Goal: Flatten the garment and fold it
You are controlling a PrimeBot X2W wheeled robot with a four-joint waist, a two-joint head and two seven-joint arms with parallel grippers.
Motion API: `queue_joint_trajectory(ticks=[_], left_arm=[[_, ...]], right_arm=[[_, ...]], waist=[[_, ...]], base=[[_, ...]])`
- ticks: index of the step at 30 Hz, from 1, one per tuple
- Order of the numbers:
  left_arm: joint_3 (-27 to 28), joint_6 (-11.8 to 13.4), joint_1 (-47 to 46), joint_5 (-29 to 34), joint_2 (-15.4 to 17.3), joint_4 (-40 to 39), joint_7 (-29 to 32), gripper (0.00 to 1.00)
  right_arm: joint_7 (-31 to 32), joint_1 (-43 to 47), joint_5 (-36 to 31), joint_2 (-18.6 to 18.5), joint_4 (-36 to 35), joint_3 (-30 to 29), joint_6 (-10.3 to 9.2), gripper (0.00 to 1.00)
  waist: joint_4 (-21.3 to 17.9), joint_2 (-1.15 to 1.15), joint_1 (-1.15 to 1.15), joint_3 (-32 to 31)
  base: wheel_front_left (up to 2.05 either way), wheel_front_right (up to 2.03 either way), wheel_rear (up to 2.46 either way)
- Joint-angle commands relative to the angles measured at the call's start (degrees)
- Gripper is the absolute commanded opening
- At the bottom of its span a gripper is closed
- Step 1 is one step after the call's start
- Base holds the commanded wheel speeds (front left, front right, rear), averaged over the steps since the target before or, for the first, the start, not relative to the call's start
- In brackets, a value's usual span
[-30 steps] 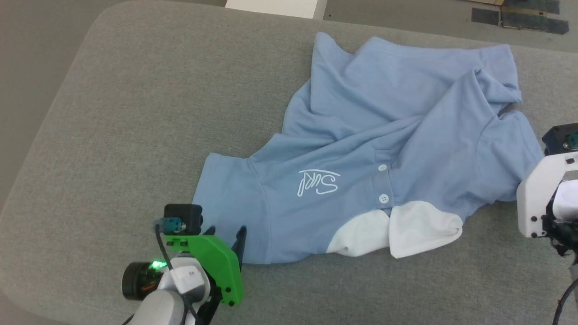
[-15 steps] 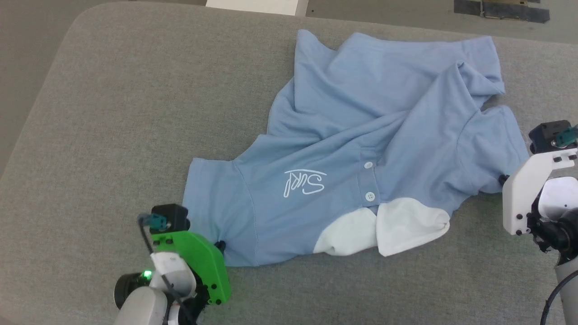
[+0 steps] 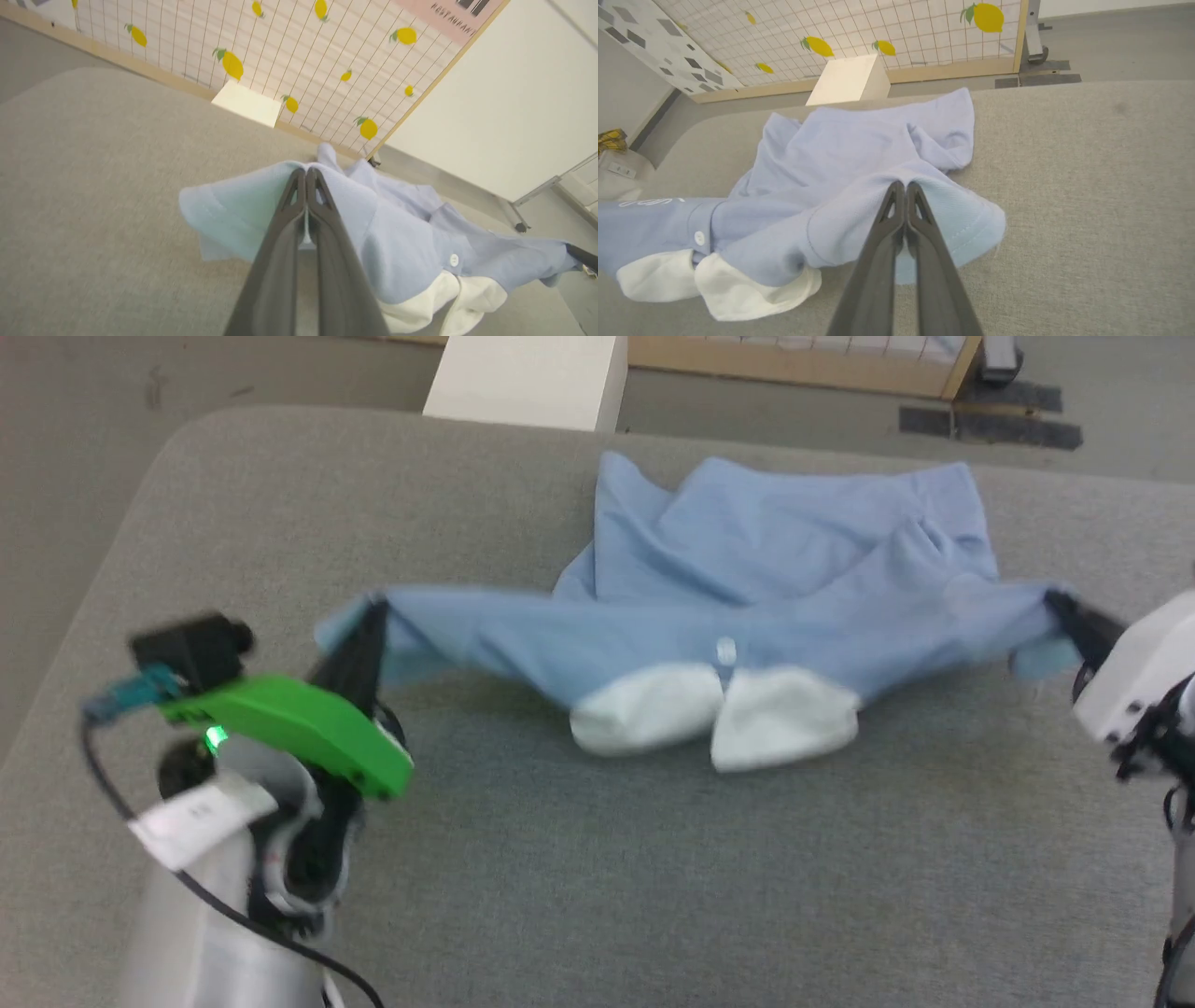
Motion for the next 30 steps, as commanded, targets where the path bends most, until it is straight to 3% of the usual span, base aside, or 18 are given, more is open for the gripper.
queue_joint_trajectory(ticks=[1, 9, 17, 30], left_arm=[[1.0, -0.6, -3.0, -1.1, 0.4, -1.2, -0.8, 0.0], [1.6, -2.2, -18.0, -0.2, 4.0, -2.7, 1.1, 0.0], [2.6, -2.1, -29.4, 0.6, 5.7, -0.6, 1.2, 0.0], [0.1, -2.8, -43.3, 5.4, 10.3, 13.0, 3.5, 0.0]], right_arm=[[-0.1, -2.1, 1.4, 0.5, -1.4, -1.0, -0.09, 0.0], [4.4, -12.0, 8.3, 3.5, -6.9, -6.1, -0.09, 0.0], [7.9, -21.6, 8.9, 5.4, -10.0, -9.7, -0.09, 0.0], [9.2, -38.7, 3.6, 8.0, -3.0, -12.8, -0.09, 0.0]], waist=[[-1.5, 0.0, 0.0, -2.8], [-4.1, 0.0, 0.0, -7.6], [-5.3, 0.0, 0.0, -8.2], [-6.4, 0.0, 0.0, 1.0]], base=[[0.0, 0.0, 0.0], [0.0, 0.0, 0.0], [0.0, 0.0, 0.0], [0.0, 0.0, 0.0]])
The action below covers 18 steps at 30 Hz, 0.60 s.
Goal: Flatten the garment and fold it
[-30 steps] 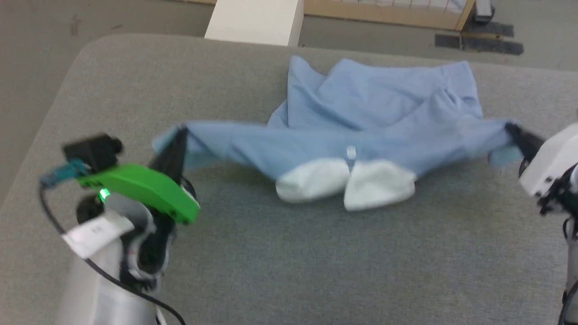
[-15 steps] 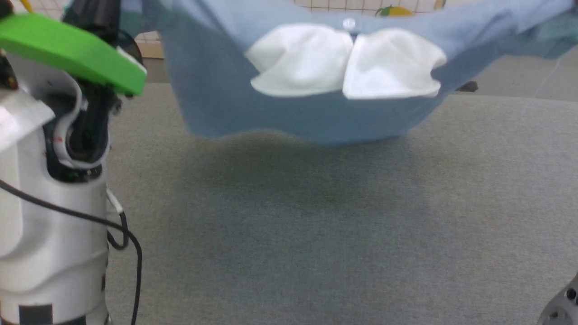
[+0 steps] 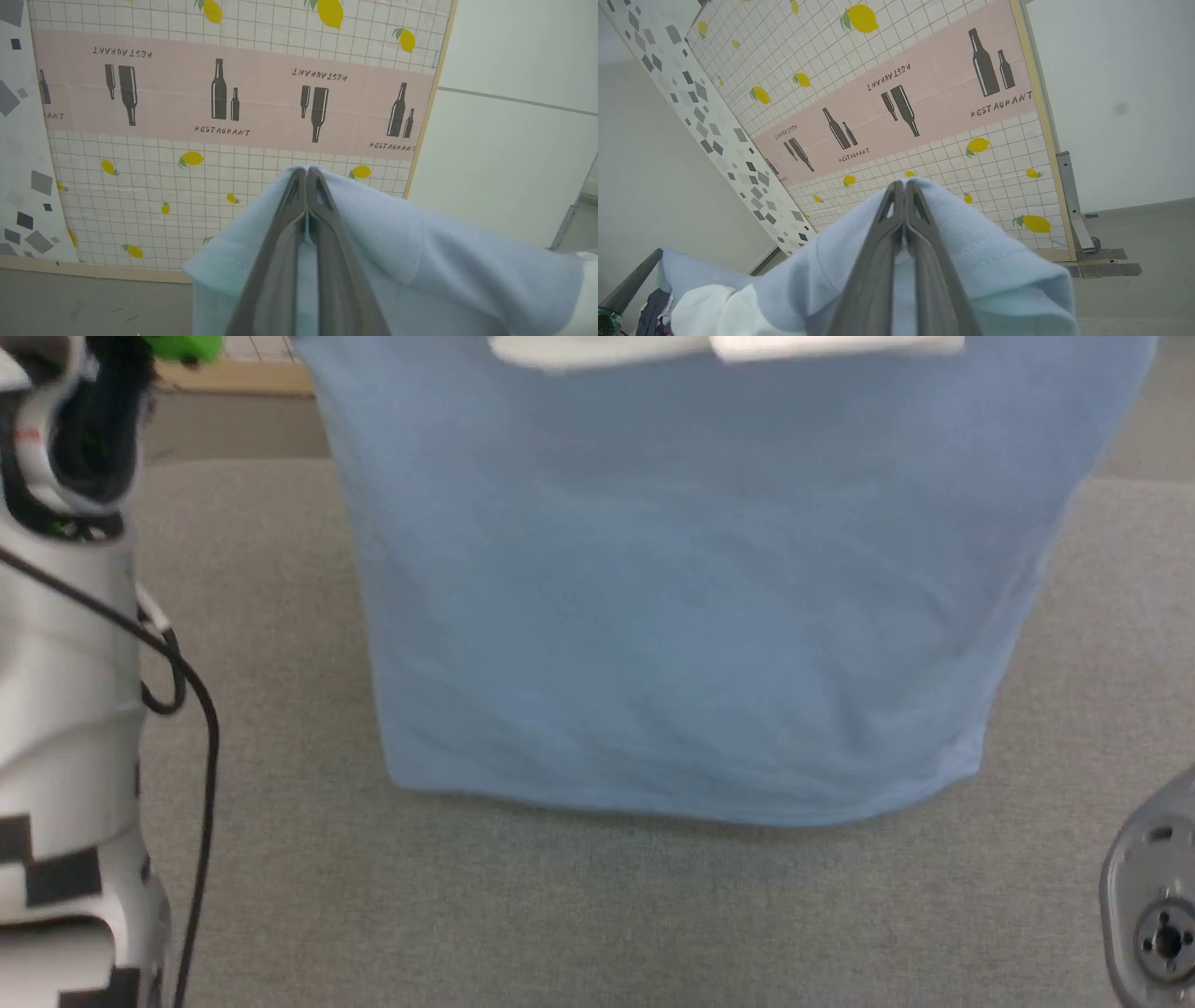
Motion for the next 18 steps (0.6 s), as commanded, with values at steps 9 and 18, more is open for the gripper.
queue_joint_trajectory(ticks=[9, 18], left_arm=[[-3.9, 0.7, -15.4, 8.7, 4.3, 10.1, -1.0, 0.0], [-4.4, 2.3, -26.2, 11.6, 2.8, 17.1, -9.3, 0.0]], right_arm=[[-6.7, -17.1, -9.4, 0.4, 9.4, 1.9, -0.08, 0.0], [-17.1, -26.7, -15.0, 0.3, 17.3, 4.6, -0.08, 0.0]], waist=[[-2.1, 0.0, 0.0, 15.6], [-1.4, 0.0, 0.0, 23.2]], base=[[0.0, 0.0, 0.0], [0.0, 0.0, 0.0]])
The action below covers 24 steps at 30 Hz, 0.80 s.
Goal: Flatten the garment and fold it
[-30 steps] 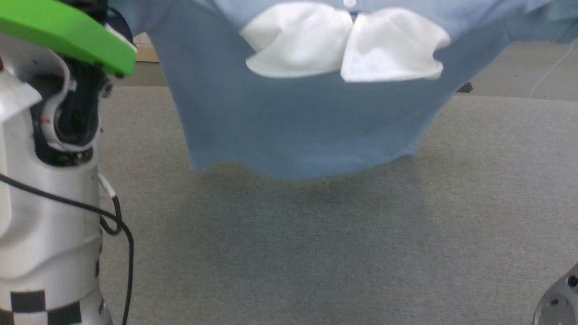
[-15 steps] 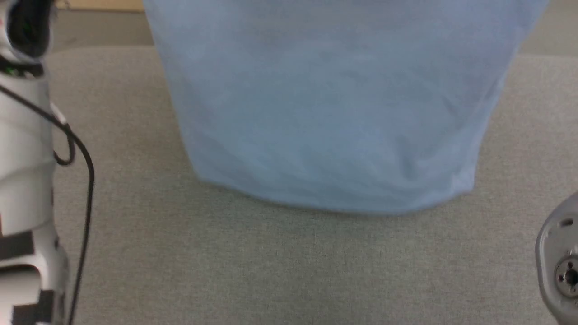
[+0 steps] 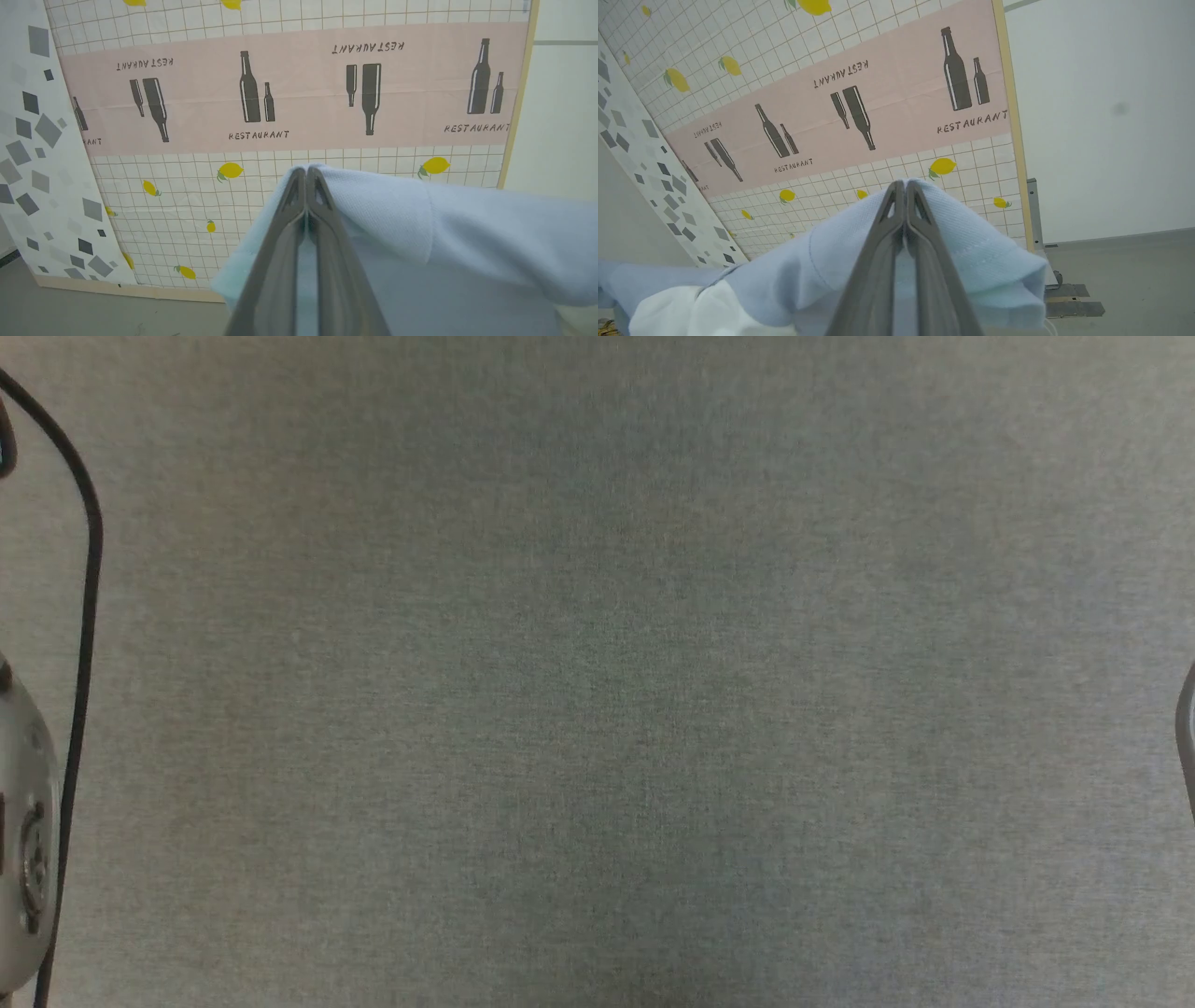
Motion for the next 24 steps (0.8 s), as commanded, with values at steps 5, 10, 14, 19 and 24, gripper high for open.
queue_joint_trajectory(ticks=[5, 10, 14, 19, 24], left_arm=[[-1.1, -3.3, 4.3, -2.5, -3.5, 9.7, -7.7, 0.0], [-2.2, -6.2, 11.2, -4.3, -5.3, 12.5, -11.2, 0.0], [-2.8, -8.1, 20.3, -6.4, -6.8, 13.1, -14.6, 0.0], [-2.8, -9.0, 33.3, -9.5, -9.1, 11.9, -18.5, 0.0], [-1.2, -8.1, 46.7, -13.1, -11.3, 6.2, -21.3, 0.0]], right_arm=[[-3.5, 6.8, 2.3, -1.3, 5.3, -0.1, -0.09, 0.0], [-4.2, 16.6, 6.9, -2.6, 4.6, 1.1, -0.09, 0.0], [-4.7, 27.6, 11.9, -2.7, 3.0, 2.1, -0.09, 0.0], [-6.2, 41.2, 18.7, -1.4, -0.7, -0.2, -0.09, 0.0], [-8.3, 54.2, 23.9, -0.2, -5.3, -2.6, -0.09, 0.0]], waist=[[2.6, 0.0, 0.0, 6.4], [3.7, 0.0, 0.0, 3.0], [4.0, 0.0, 0.0, -2.1], [4.4, 0.0, 0.0, -8.2], [4.5, 0.0, 0.0, -14.2]], base=[[0.0, 0.0, 0.0], [0.0, 0.0, 0.0], [0.0, 0.0, 0.0], [0.0, 0.0, 0.0], [0.0, 0.0, 0.0]])
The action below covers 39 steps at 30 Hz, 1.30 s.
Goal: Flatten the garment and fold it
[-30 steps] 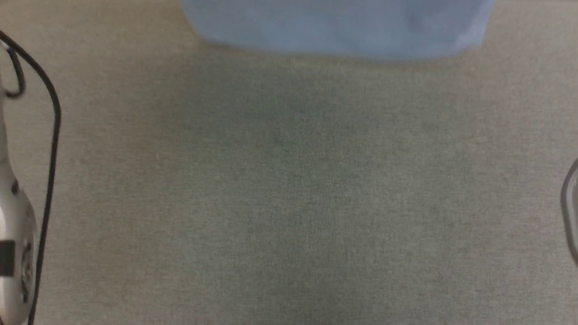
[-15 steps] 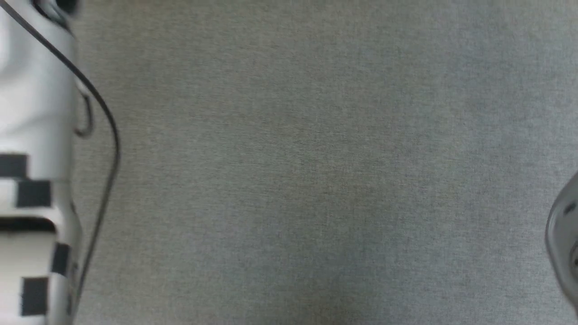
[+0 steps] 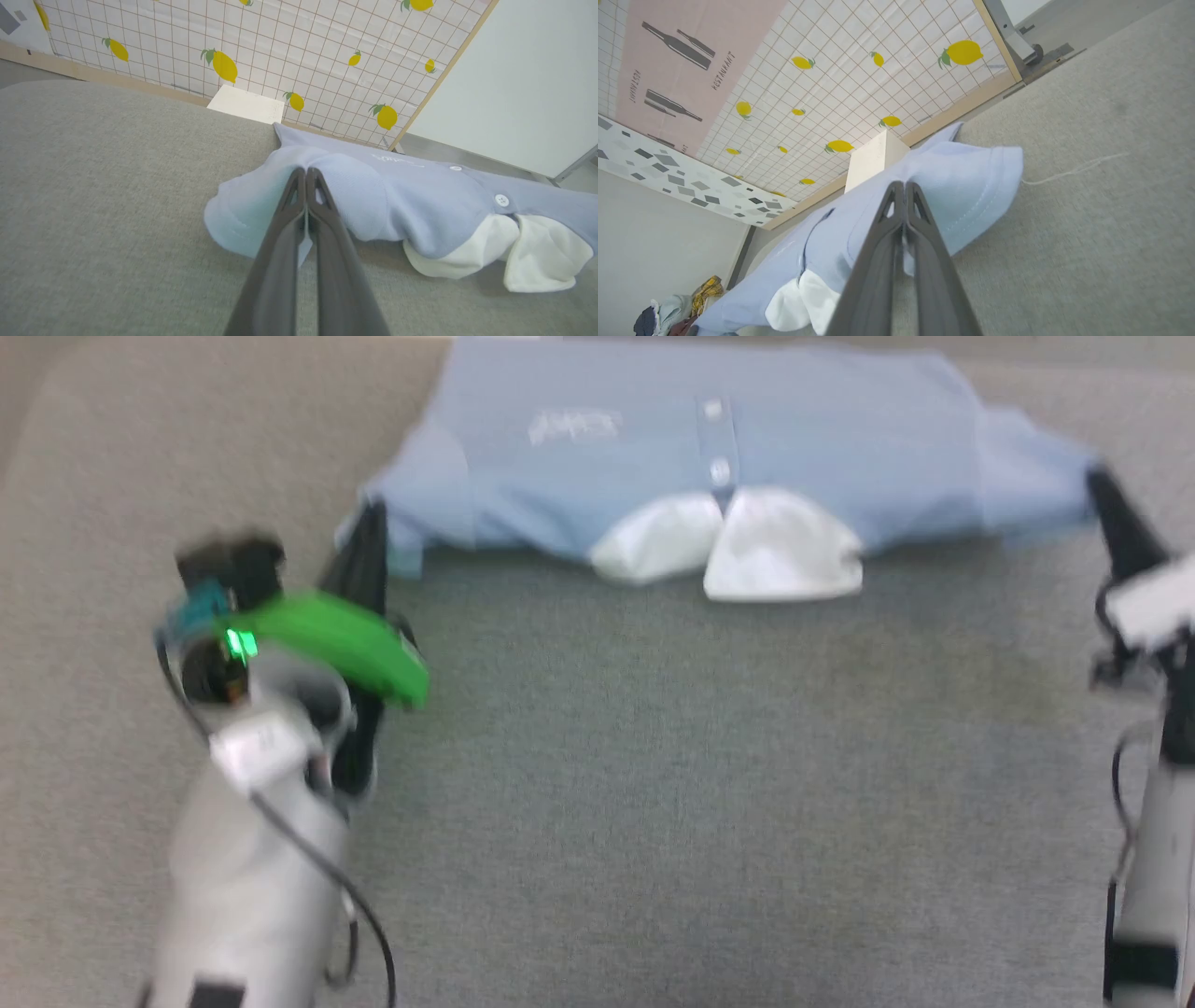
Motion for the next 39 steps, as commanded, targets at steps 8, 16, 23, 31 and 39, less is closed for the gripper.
queue_joint_trajectory(ticks=[8, 16, 23, 31, 39], left_arm=[[2.0, 5.5, 21.0, -3.4, 0.6, -14.7, 3.9, 0.0], [2.7, 14.7, 38.0, -2.9, 4.2, -31.0, 15.2, 0.0], [-2.8, 19.7, 44.1, 0.5, 7.8, -36.4, 29.6, 0.0], [-5.1, 19.1, 41.8, 0.0, 7.0, -29.9, 32.8, 0.0], [-4.0, 17.4, 40.1, -1.6, 5.8, -26.6, 28.9, 0.0]], right_arm=[[1.1, 19.1, 4.2, 0.3, -9.5, -0.2, -0.08, 0.0], [5.2, 33.7, -1.7, 0.3, -19.8, -0.2, -0.08, 0.0], [18.6, 40.0, -18.5, -0.5, -28.9, 5.4, -0.08, 0.0], [27.5, 40.0, -27.5, -2.6, -19.8, 13.4, -0.08, 0.0], [22.1, 37.1, -26.0, -2.1, -13.5, 12.8, -0.08, 1.0]], waist=[[0.1, 0.0, 0.0, -13.1], [-0.8, 0.0, 0.0, -15.3], [-1.7, 0.0, 0.0, -14.5], [-1.5, 0.0, 0.0, -13.2], [-1.2, 0.0, 0.0, -13.4]], base=[[0.0, 0.0, 0.0], [0.0, 0.0, 0.0], [0.0, 0.0, 0.0], [0.0, 0.0, 0.0], [0.0, 0.0, 0.0]])
